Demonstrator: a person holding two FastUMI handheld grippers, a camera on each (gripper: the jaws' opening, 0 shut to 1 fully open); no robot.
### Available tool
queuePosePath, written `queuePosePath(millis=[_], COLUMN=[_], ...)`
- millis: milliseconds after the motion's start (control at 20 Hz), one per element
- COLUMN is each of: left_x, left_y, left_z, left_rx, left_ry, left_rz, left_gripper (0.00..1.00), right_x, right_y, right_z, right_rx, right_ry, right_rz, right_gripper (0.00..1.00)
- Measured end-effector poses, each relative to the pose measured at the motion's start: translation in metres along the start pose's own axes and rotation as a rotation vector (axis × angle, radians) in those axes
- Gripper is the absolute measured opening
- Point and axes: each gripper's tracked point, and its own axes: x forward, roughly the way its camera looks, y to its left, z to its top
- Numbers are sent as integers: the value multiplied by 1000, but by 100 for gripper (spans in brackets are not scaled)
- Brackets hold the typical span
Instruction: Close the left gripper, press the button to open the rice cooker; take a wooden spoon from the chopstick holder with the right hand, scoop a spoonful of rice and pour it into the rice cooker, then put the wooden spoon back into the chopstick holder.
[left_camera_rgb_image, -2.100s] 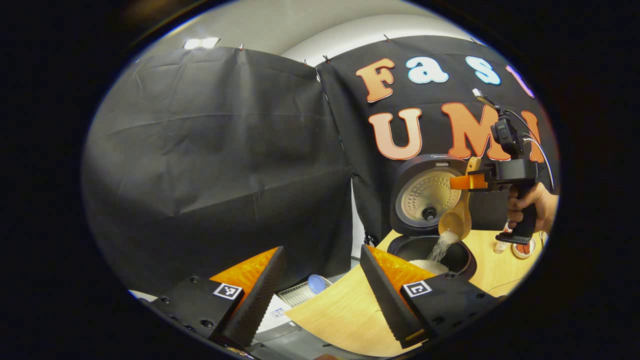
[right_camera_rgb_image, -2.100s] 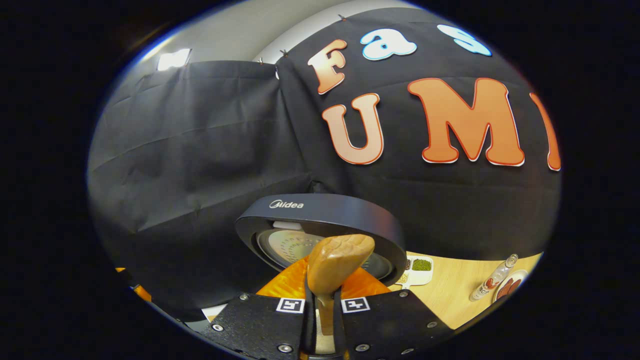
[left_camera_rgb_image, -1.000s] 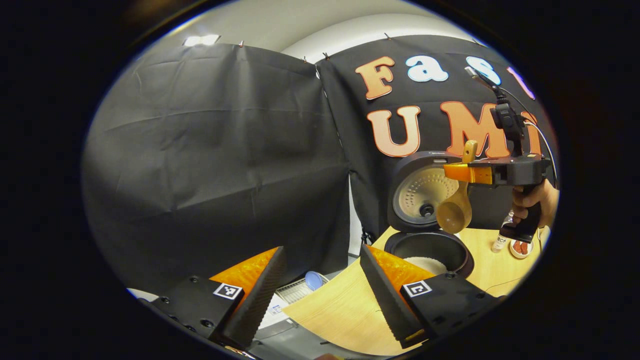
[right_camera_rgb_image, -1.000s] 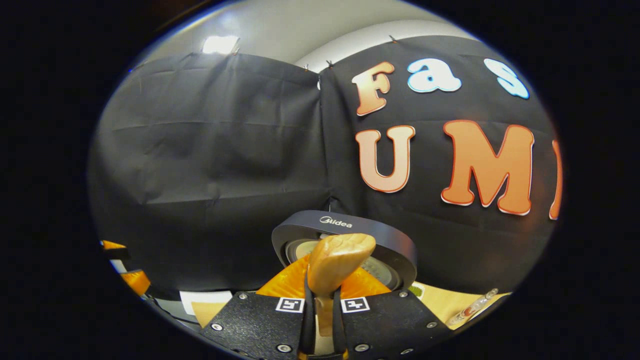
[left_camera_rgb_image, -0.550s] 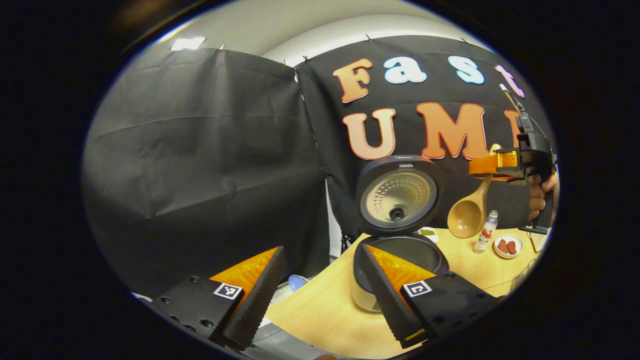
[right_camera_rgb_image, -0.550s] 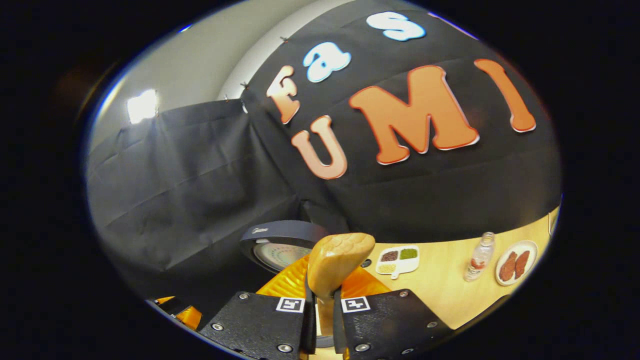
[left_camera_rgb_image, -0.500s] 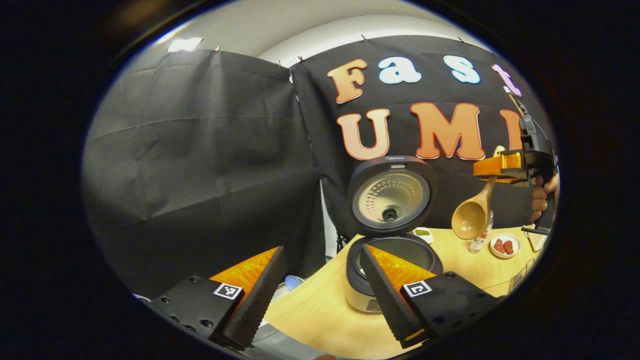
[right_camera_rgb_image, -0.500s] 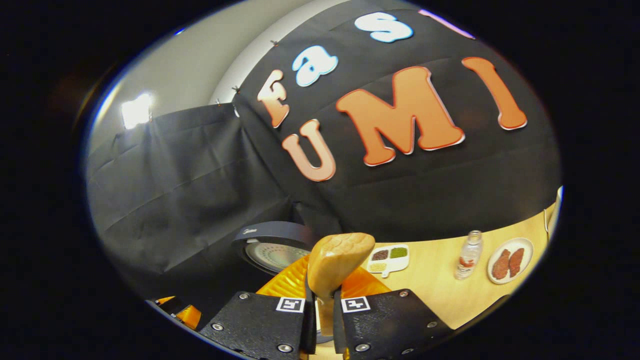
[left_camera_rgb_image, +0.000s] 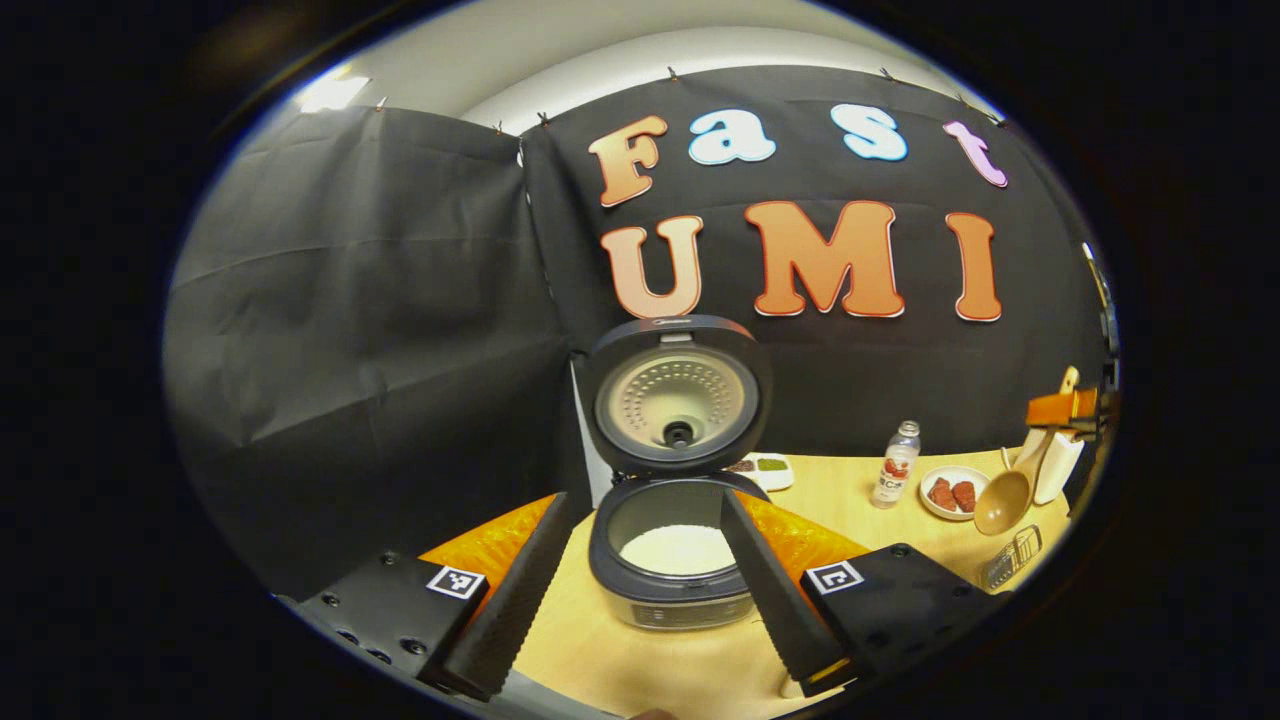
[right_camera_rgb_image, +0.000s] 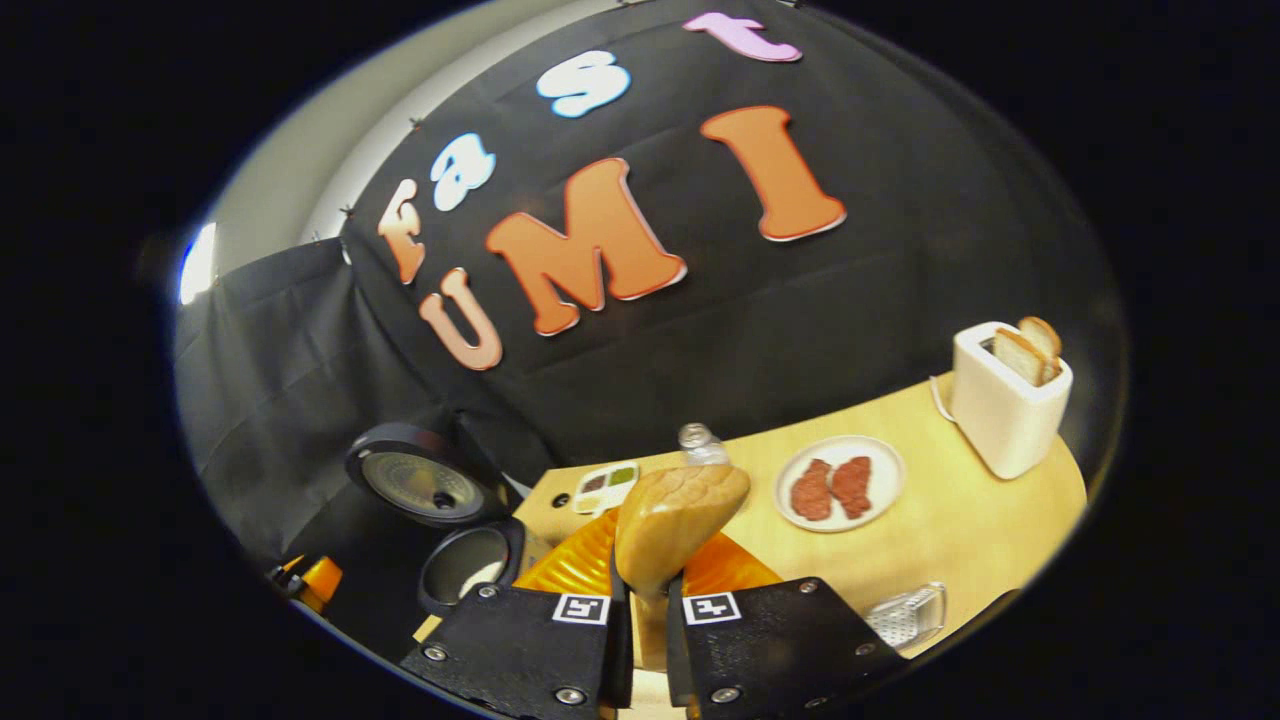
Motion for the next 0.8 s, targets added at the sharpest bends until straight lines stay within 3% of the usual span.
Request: queuePosePath(millis=[200, 400, 800], left_x=[0, -8, -24], left_y=[-33, -53, -58], left_z=[6, 12, 34], left_rx=[15, 19, 58], left_ry=[1, -1, -23], left_rz=[-40, -45, 6], left_gripper=[100, 100, 98], right_x=[-28, -38, -5], right_y=[-85, -147, -186], right_z=[-6, -8, -71], right_rx=[25, 46, 43], right_ry=[-10, -41, 50], right_rz=[-131, -206, -233], right_gripper=[13, 12, 14])
